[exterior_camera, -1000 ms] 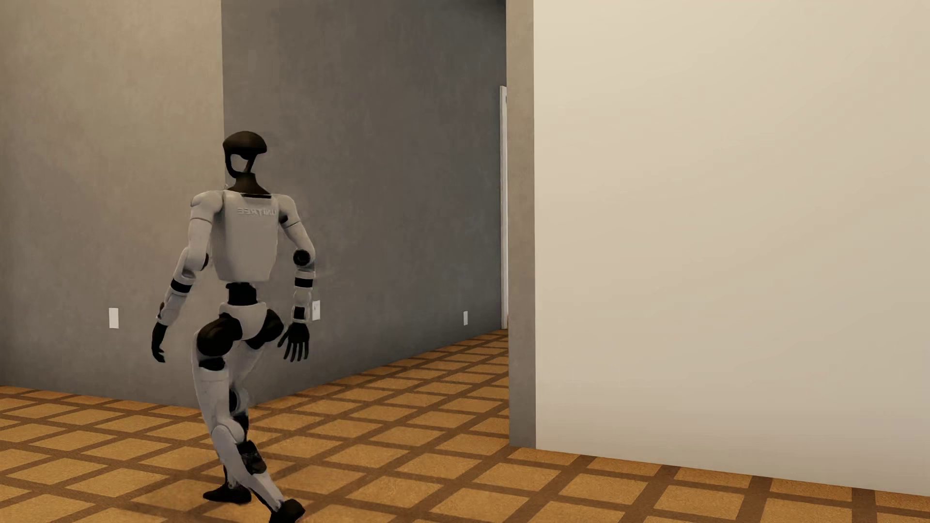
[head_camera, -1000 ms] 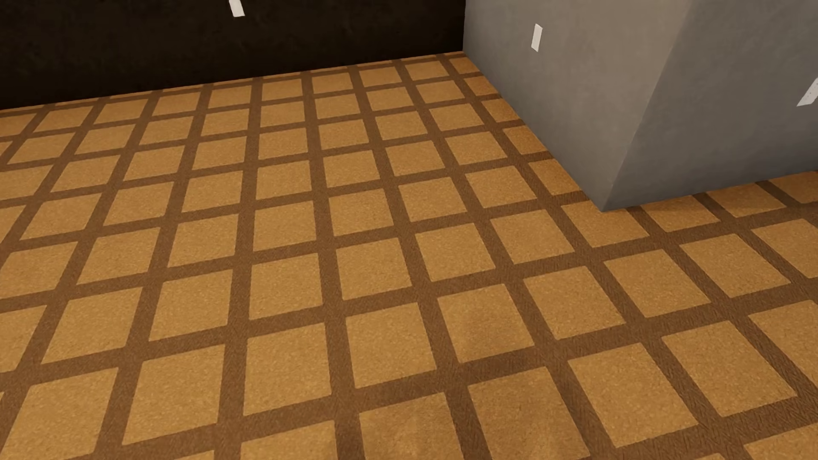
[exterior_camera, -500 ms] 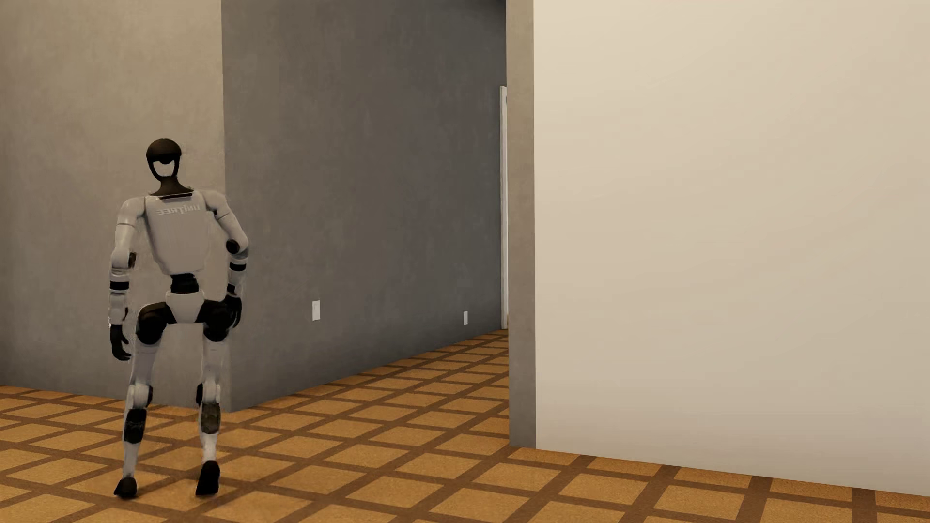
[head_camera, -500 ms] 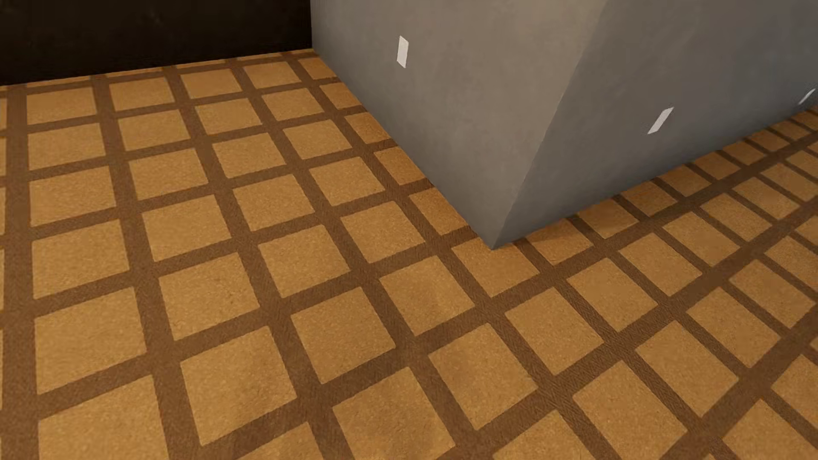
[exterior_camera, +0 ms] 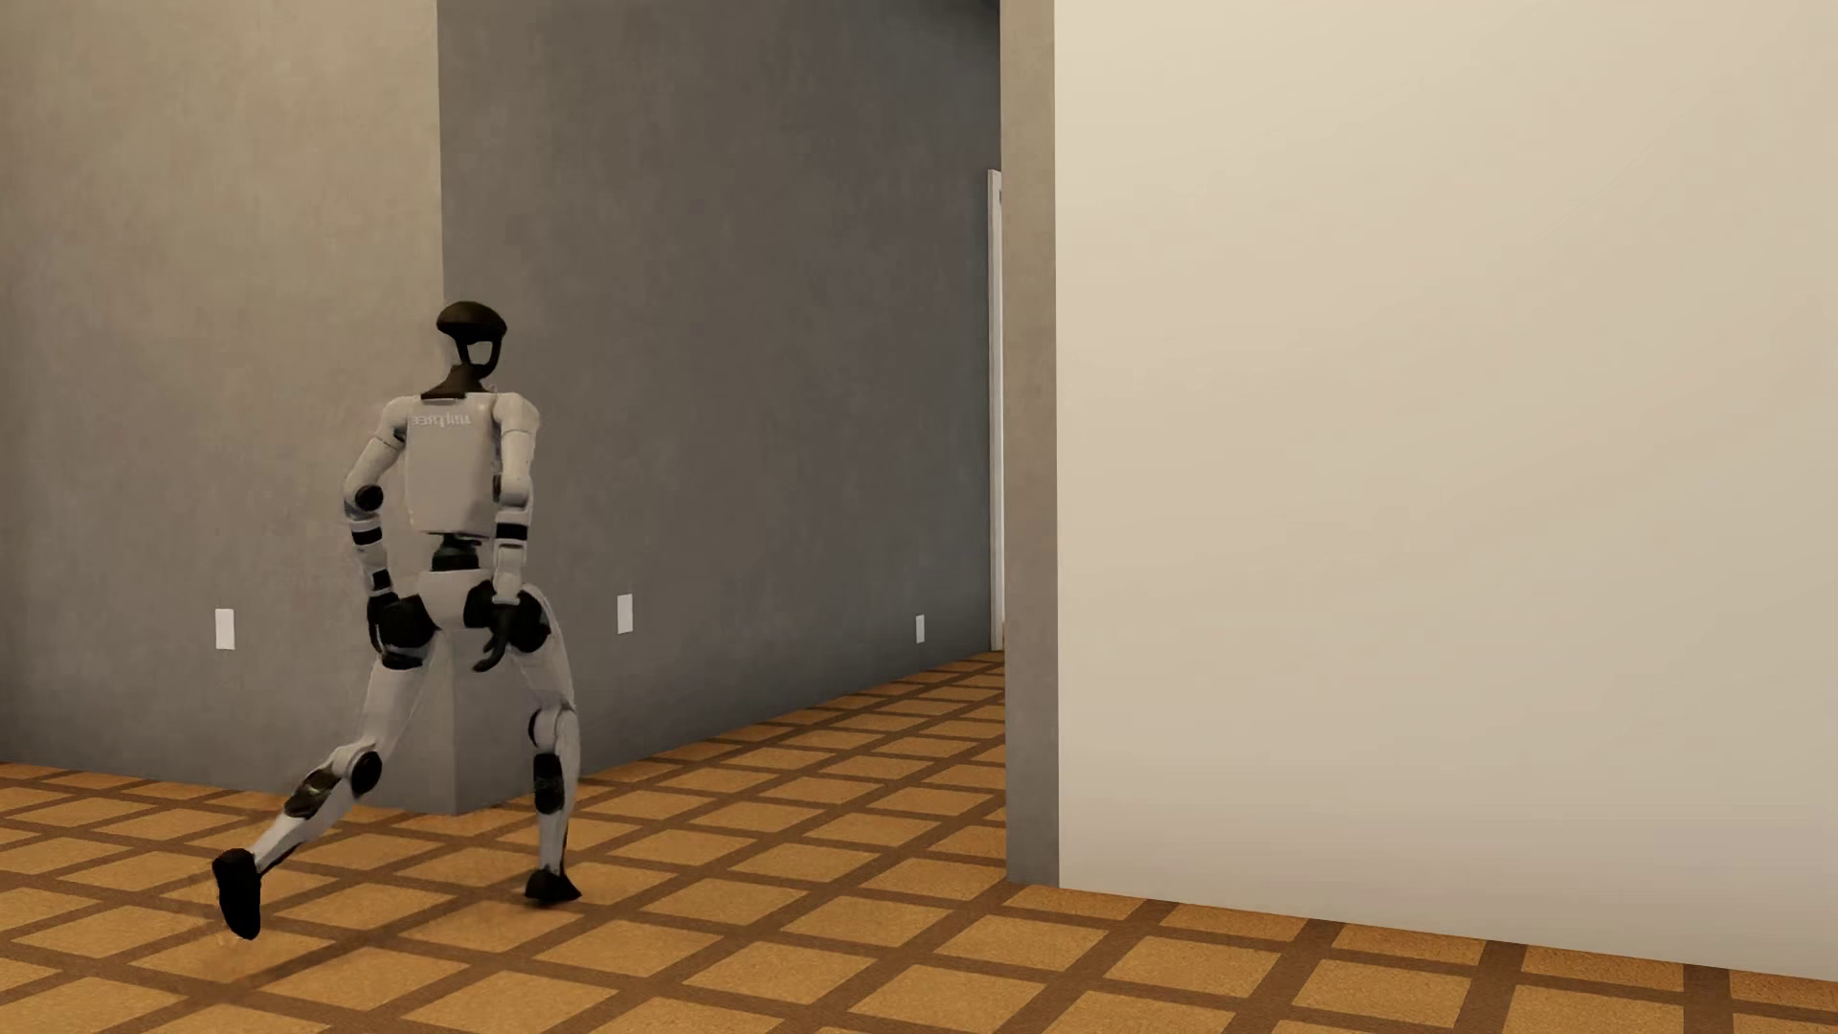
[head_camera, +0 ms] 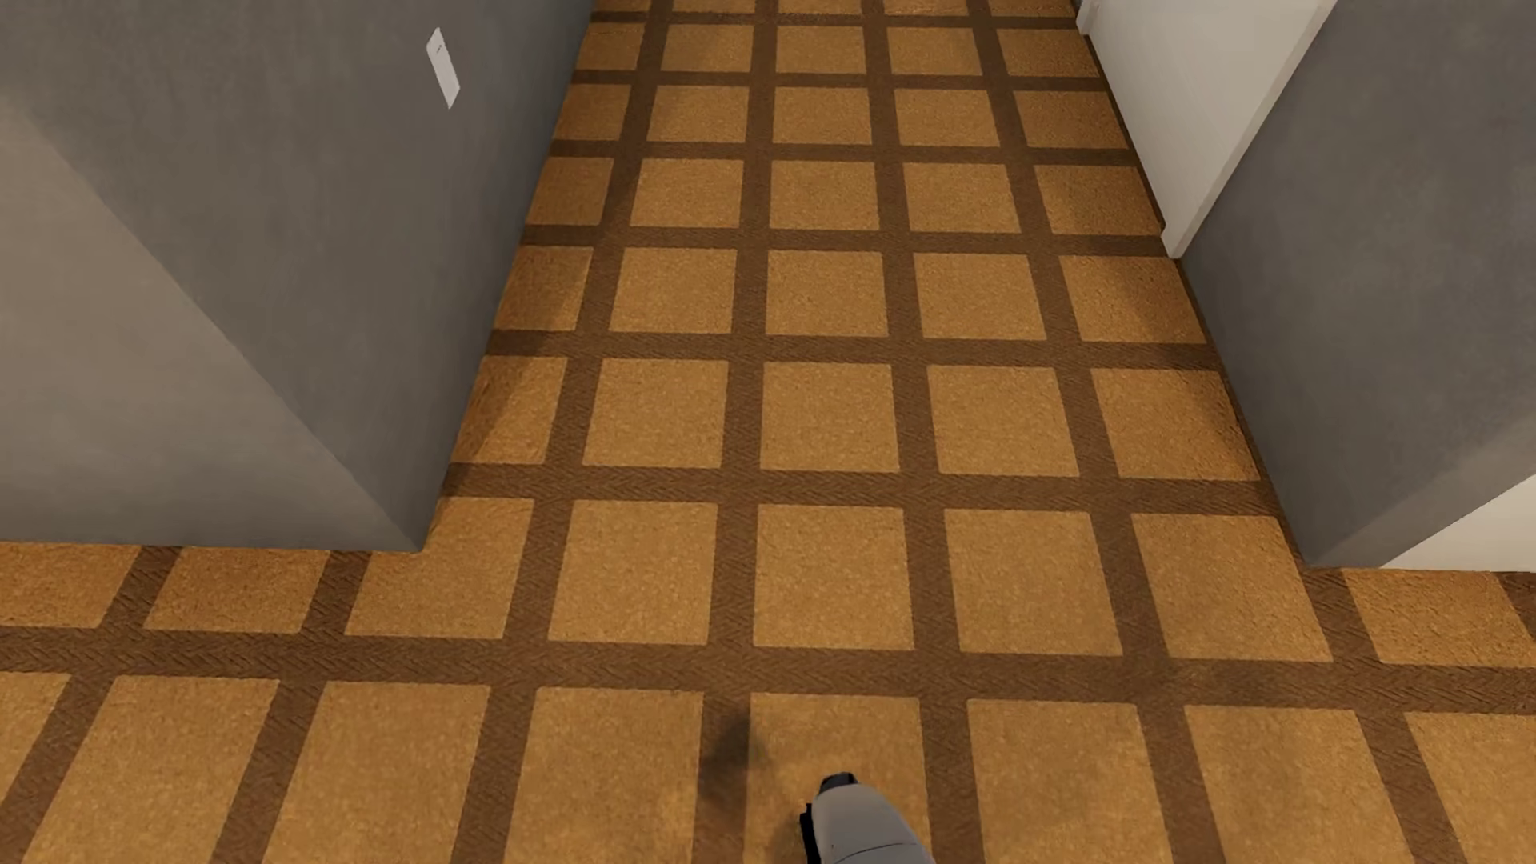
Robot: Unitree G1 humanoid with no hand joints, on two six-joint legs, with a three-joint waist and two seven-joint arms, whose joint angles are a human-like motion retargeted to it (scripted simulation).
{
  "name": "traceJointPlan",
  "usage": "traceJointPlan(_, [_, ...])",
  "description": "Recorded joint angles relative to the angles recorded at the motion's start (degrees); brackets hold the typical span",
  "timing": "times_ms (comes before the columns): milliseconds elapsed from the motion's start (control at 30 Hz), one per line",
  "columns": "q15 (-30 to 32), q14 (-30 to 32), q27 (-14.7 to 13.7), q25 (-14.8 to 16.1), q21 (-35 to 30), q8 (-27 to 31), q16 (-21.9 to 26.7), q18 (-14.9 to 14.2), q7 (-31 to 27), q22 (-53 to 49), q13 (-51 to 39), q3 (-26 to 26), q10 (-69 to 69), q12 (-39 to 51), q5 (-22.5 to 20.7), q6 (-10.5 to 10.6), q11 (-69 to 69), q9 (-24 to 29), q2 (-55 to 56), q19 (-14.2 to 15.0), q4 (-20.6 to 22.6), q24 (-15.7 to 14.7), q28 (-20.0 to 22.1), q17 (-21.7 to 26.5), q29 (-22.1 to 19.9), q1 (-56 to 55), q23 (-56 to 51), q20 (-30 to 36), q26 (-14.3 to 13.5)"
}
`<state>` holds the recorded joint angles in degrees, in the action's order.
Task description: Go around the corner
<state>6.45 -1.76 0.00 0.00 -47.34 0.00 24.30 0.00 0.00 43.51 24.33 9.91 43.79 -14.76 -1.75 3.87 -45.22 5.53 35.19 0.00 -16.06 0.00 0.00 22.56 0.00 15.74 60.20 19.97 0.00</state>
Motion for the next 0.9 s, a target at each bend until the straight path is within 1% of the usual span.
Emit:
traceJointPlan(33, [-3.81, 0.54, 0.0, 0.0, 1.74, 0.0, -0.28, 0.0, 0.0, 1.47, 0.66, -3.21, 8.03, -0.33, -1.81, 0.29, 0.02, -0.36, -2.72, 0.0, 1.37, 0.0, 0.0, -0.05, 0.0, -5.04, -1.71, 0.53, 0.0])
traceJointPlan(67, [-6.6, -1.81, 0.0, 0.0, 1.17, 0.0, -0.48, 0.0, 0.0, 2.05, -0.25, -6.93, 16.87, -0.93, -4.53, 1.02, 1.47, 0.91, -7.72, 0.0, 2.17, 0.0, 0.0, 0.05, 0.0, -9.2, -3.4, 1.34, 0.0])
traceJointPlan(100, [-8.37, -5.22, 0.0, 0.0, 0.23, 0.0, -0.73, 0.0, 0.0, 2.41, -2.34, -10.37, 24.79, -2.29, -7.24, 1.19, 4.77, 2.0, -13.93, 0.0, 3.37, 0.0, 0.0, 0.17, 0.0, -14.07, -4.69, 2.05, 0.0])
traceJointPlan(133, [-11.14, -9.63, 0.0, 0.0, 0.68, 0.0, -1.08, 0.0, 0.0, 3.24, -4.84, -13.03, 29.56, -3.92, -9.02, 0.98, 8.19, 2.17, -19.91, 0.0, 5.16, 0.0, 0.0, 0.33, 0.0, -20.54, -6.91, 3.0, 0.0])
traceJointPlan(167, [-14.73, -12.87, 0.0, 0.0, 3.78, 0.0, -0.97, 0.0, 0.0, 3.74, -6.88, -15.89, 30.03, -5.36, -10.13, 0.82, 12.01, 2.91, -26.73, 0.0, 6.96, 0.0, 0.0, 0.52, 0.0, -26.1, -9.85, 4.77, 0.0])
traceJointPlan(200, [-17.93, -13.92, 0.0, 0.0, 7.5, 0.0, -0.76, 0.0, 0.0, 4.73, -9.05, -18.87, 27.58, -6.65, -10.81, 0.75, 14.76, 2.53, -31.48, 0.0, 7.89, 0.0, 0.0, 0.72, 0.0, -32.95, -12.96, 6.83, 0.0])
traceJointPlan(233, [-21.21, -14.02, 0.0, 0.0, 10.86, 0.0, -0.89, 0.0, 0.0, 5.51, -10.84, -22.21, 20.7, -8.44, -9.09, 0.19, 16.93, 2.88, -37.67, 0.0, 9.68, 0.0, 0.0, 1.18, 0.0, -36.17, -16.26, 7.46, 0.0])
traceJointPlan(267, [-24.33, -12.68, 0.0, 0.0, 15.37, 0.0, -0.98, 0.0, 0.0, 6.48, -12.8, -25.16, 12.6, -9.83, -8.31, 0.22, 18.78, 2.35, -41.91, 0.0, 9.69, 0.0, 0.0, 1.77, 0.0, -39.74, -20.23, 8.65, 0.0])
traceJointPlan(300, [-27.25, -10.32, 0.0, 0.0, 17.88, 0.0, -1.11, 0.0, 0.0, 7.2, -15.16, -27.39, 3.21, -11.27, -7.42, 0.26, 20.33, 1.69, -46.31, 0.0, 9.3, 0.0, 0.0, 2.02, 0.0, -41.99, -22.71, 9.12, 0.0])
traceJointPlan(333, [-29.77, -8.64, 0.0, 0.0, 20.58, 0.0, -1.28, 0.0, 0.0, 7.54, -17.91, -28.61, -7.47, -12.64, -6.84, 0.34, 21.42, 0.82, -50.25, 0.0, 9.39, 0.0, 0.0, 2.37, 0.0, -43.3, -25.24, 9.22, 0.0])
traceJointPlan(367, [-31.39, -8.53, 0.0, 0.0, 22.16, 0.0, -1.27, 0.0, 0.0, 7.68, -19.98, -29.68, -15.32, -13.95, -6.31, 0.51, 21.84, -0.39, -53.19, 0.0, 9.2, 0.0, 0.0, 3.13, 0.0, -44.48, -27.91, 9.45, 0.0])
traceJointPlan(400, [-31.34, -10.18, 0.0, 0.0, 24.08, 0.0, -1.12, 0.0, 0.0, 7.87, -21.15, -31.22, -16.78, -14.75, -5.31, 0.94, 21.74, -1.16, -55.82, 0.0, 8.42, 0.0, 0.0, 3.65, 0.0, -45.88, -29.97, 9.53, 0.0])
traceJointPlan(433, [-29.39, -9.65, 0.0, 0.0, 25.66, 0.0, -1.11, 0.0, 0.0, 8.23, -21.7, -33.93, -13.87, -15.47, -2.09, 0.36, 20.51, -1.14, -57.99, 0.0, 8.23, 0.0, 0.0, 3.61, 0.0, -46.87, -31.02, 9.44, 0.0])
traceJointPlan(467, [-24.9, -5.3, 0.0, 0.0, 26.65, 0.0, -1.17, 0.0, 0.0, 9.7, -21.31, -35.0, -5.93, -15.28, 0.97, -0.94, 17.08, -1.22, -58.71, 0.0, 8.98, 0.0, 0.0, 3.09, 0.0, -49.43, -31.12, 10.26, 0.0])
traceJointPlan(500, [-16.84, -4.56, 0.0, 0.0, 26.76, 0.0, -1.35, 0.0, 0.0, 12.78, -19.89, -34.57, 1.59, -14.04, 4.34, -3.23, 10.32, -0.47, -58.1, 0.0, 11.56, 0.0, 0.0, 1.42, 0.0, -50.16, -29.13, 11.52, 0.0])
traceJointPlan(533, [-7.67, -7.37, 0.0, 0.0, 26.37, 0.0, -1.87, 0.0, 0.0, 14.56, -18.27, -32.91, 5.35, -12.03, 5.53, -3.56, -0.54, 0.08, -54.7, 0.0, 13.08, 0.0, 0.0, 0.85, 0.0, -47.21, -26.96, 11.67, 0.0])
traceJointPlan(567, [-1.05, -10.87, 0.0, 0.0, 23.25, 0.0, -2.86, 0.0, 0.0, 13.06, -17.57, -30.75, 6.4, -11.51, 3.87, -2.83, -15.84, -0.33, -47.31, 0.0, 14.02, 0.0, 0.0, 1.16, 0.0, -44.3, -24.67, 10.24, 0.0])
traceJointPlan(600, [-1.67, -11.8, 0.0, 0.0, 19.62, 0.0, -3.4, 0.0, 0.0, 10.49, -17.29, -26.36, 4.26, -10.66, 4.02, -3.34, -28.02, 0.41, -41.08, 0.0, 16.35, 0.0, 0.0, 0.79, 0.0, -38.84, -21.57, 9.31, 0.0])
traceJointPlan(633, [-2.8, -11.41, 0.0, 0.0, 16.25, 0.0, -3.83, 0.0, 0.0, 7.52, -16.13, -21.57, 1.17, -9.23, 2.01, -2.17, -33.99, 1.05, -35.86, 0.0, 17.19, 0.0, 0.0, 0.34, 0.0, -33.29, -18.12, 8.17, 0.0])
traceJointPlan(667, [-2.82, -11.32, 0.0, 0.0, 15.98, 0.0, -4.51, 0.0, 0.0, 3.75, -13.1, -17.15, -1.96, -7.32, 0.5, -0.59, -36.19, 0.85, -29.1, 0.0, 17.46, 0.0, 0.0, 0.3, 0.0, -28.65, -17.31, 6.29, 0.0])
traceJointPlan(700, [-1.28, -11.36, 0.0, 0.0, 16.87, 0.0, -4.91, 0.0, 0.0, -0.4, -9.18, -13.58, -5.77, -5.84, -1.02, 1.0, -32.3, 1.17, -24.23, 0.0, 17.41, 0.0, 0.0, 0.39, 0.0, -22.44, -16.66, 5.81, 0.0])
traceJointPlan(733, [2.97, -11.62, 0.0, 0.0, 11.45, 0.0, -4.66, 0.0, 0.0, -4.21, -9.23, -11.11, -8.97, -4.18, -2.03, 0.97, -22.95, 1.47, -20.27, 0.0, 17.18, 0.0, 0.0, -1.65, 0.0, -16.94, -7.07, 3.46, 0.0])
traceJointPlan(767, [8.35, -12.0, 0.0, 0.0, 7.76, 0.0, -4.74, 0.0, 0.0, -8.9, -6.16, -8.52, -11.85, -2.51, -2.67, 1.68, -10.83, 1.44, -17.01, 0.0, 16.53, 0.0, 0.0, -0.44, 0.0, -11.7, -7.47, 1.18, 0.0])
traceJointPlan(800, [10.61, -13.24, 0.0, 0.0, 5.64, 0.0, -4.57, 0.0, 0.0, -12.47, -3.78, -6.38, -14.13, -0.9, -2.72, 1.86, 1.53, 1.02, -14.41, 0.0, 15.89, 0.0, 0.0, -0.39, 0.0, -7.28, -5.85, 1.03, 0.0])
traceJointPlan(833, [2.53, -15.21, 0.0, 0.0, 4.27, 0.0, -3.85, 0.0, 0.0, -15.63, -1.87, -4.52, -15.16, 1.22, -2.06, 1.22, 12.78, 0.68, -13.25, 0.0, 15.5, 0.0, 0.0, -0.69, 0.0, -3.33, -4.45, -0.66, 0.0])
traceJointPlan(867, [-14.85, -17.49, 0.0, 0.0, 2.17, 0.0, -3.12, 0.0, 0.0, -17.94, -0.12, -2.62, -15.32, 3.05, -1.28, 0.69, 19.01, 0.13, -11.74, 0.0, 14.98, 0.0, 0.0, -0.58, 0.0, -0.76, -3.95, -1.42, 0.0])
traceJointPlan(900, [-26.34, -19.61, 0.0, 0.0, 1.33, 0.0, -2.69, 0.0, 0.0, -19.2, 1.41, -0.87, -14.67, 4.26, -0.43, 0.36, 17.57, -0.31, -10.15, 0.0, 13.87, 0.0, 0.0, -0.74, 0.0, 1.13, -3.39, -2.87, 0.0])
